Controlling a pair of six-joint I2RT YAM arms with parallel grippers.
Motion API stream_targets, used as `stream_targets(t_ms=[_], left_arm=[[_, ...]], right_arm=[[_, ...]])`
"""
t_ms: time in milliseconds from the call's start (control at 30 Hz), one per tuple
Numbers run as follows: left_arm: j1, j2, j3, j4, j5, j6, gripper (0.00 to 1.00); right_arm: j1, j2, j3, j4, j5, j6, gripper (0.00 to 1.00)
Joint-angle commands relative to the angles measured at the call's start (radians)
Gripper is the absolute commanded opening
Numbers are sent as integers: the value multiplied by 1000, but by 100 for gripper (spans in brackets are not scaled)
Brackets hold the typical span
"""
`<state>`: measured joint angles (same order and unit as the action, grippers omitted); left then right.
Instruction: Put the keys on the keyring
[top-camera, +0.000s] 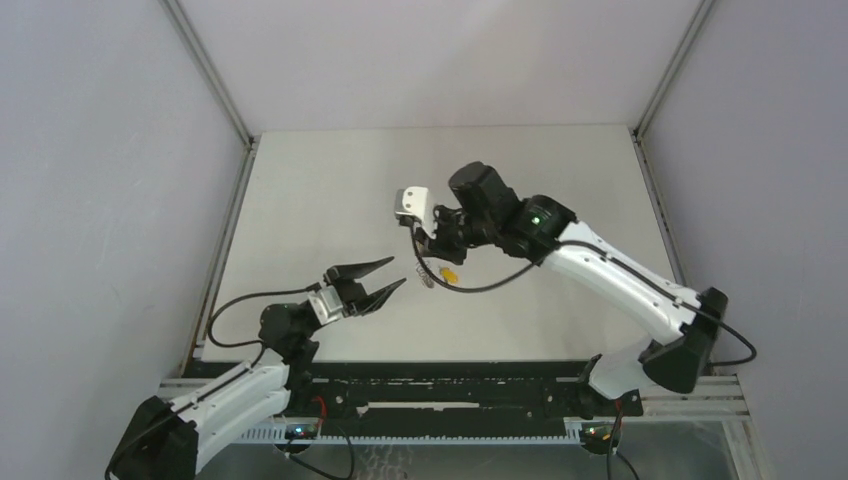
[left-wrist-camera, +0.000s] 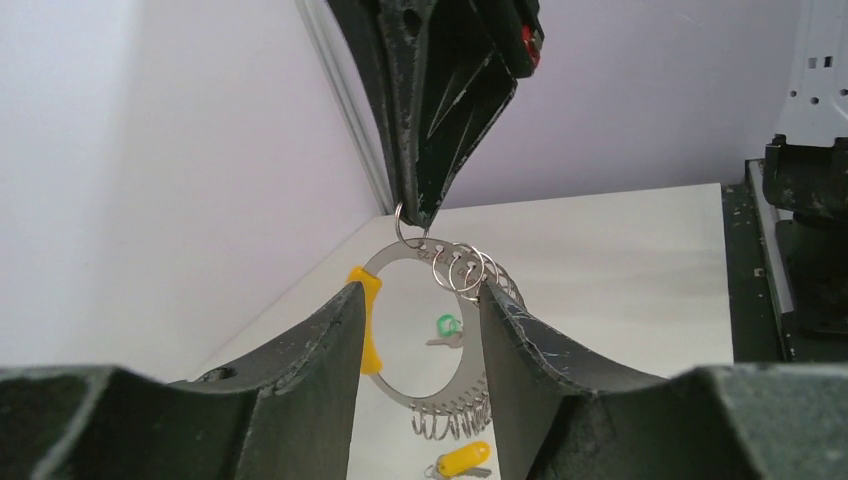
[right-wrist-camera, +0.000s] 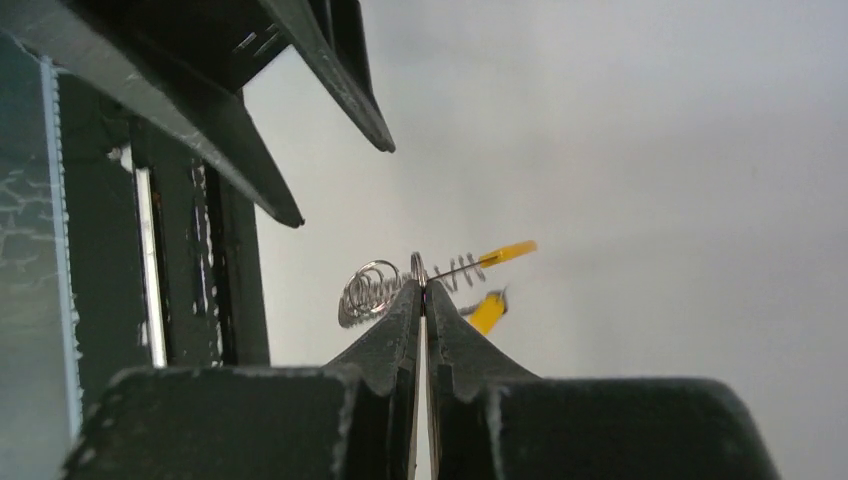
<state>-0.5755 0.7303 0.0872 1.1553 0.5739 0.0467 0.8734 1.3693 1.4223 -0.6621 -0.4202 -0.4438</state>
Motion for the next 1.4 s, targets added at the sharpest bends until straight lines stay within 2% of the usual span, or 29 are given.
stream_targets(t_ms=[0,67,433,900,1200,1367], left_arm=[[5,4,39,-31,-20,16,52],[5,20,44,-29,-4,8,52],[5,131,126,-81,124,-58,52],[5,393,169,213,236,-279,49],[4,411,170,211,193,-303,51],[3,446,194,209,220,-319,42]], right_arm=[[49,171,245,-501,246,98,0],[58,244,321,-590,287,118,0],[123,336,428,-638,367,66,0],[159,343,447,-605,356,-10,0],[170,354,457,-589,380,-8,0],[187,349,455,-583,383,-29,0]])
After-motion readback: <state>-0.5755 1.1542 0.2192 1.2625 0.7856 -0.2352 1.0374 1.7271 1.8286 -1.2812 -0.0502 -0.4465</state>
